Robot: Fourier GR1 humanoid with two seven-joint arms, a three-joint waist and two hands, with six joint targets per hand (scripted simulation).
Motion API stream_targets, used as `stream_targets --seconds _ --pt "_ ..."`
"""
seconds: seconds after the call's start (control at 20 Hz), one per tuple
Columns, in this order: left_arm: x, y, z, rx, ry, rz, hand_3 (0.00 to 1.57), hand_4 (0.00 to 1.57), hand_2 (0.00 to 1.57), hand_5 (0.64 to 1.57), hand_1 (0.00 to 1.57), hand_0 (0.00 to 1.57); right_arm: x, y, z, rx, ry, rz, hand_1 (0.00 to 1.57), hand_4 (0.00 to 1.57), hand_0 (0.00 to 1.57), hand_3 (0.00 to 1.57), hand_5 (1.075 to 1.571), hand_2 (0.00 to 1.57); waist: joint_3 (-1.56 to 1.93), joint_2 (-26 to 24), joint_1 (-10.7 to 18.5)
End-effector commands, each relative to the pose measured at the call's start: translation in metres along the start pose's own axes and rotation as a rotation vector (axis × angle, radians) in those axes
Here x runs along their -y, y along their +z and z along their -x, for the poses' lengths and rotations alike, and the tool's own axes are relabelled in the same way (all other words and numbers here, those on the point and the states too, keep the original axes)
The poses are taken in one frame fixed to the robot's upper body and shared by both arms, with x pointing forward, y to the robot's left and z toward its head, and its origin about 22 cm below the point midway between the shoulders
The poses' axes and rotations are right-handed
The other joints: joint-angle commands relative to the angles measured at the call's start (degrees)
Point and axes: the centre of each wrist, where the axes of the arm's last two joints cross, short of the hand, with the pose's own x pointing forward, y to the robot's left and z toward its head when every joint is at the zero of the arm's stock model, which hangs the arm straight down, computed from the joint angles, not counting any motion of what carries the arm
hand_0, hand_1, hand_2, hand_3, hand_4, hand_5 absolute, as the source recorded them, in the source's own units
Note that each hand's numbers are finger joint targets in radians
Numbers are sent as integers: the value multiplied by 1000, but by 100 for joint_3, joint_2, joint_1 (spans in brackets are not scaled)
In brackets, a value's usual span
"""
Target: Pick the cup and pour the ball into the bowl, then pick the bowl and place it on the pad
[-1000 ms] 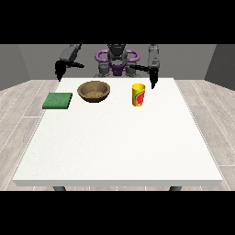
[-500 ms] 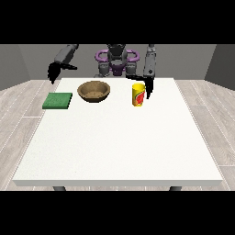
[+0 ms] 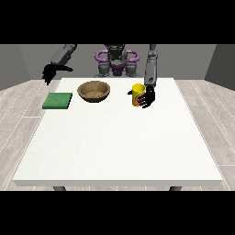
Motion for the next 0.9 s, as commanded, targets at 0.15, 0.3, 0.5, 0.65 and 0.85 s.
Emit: stream_targets --seconds 0.15,0.3,0.5,0.65,0.85 --pt "7 1 8 30 -230 -75 1571 864 1571 1509 1331 1331 15 -5 -11 53 3 -7 0 0 0 0 1557 0 -3 330 -315" --pt "24 -4 3 -7 -223 -51 1571 881 1571 1502 1351 1351 39 -8 -20 9 27 5 0 0 0 0 1556 0 -2 76 -243" --pt "39 19 2 -27 -347 78 1571 975 1571 1530 1339 1339 65 28 10 -153 24 111 0 0 0 0 1557 0 11 -982 295" --pt "73 1 -22 10 -424 123 1571 1015 1571 1531 1374 1374 60 39 28 -223 26 123 0 0 0 0 1558 0 16 -1374 476" --pt "98 -19 -49 12 -487 245 1571 1091 1571 1571 1397 1397 81 57 34 -296 52 213 0 0 0 0 1560 0 13 -1752 921"
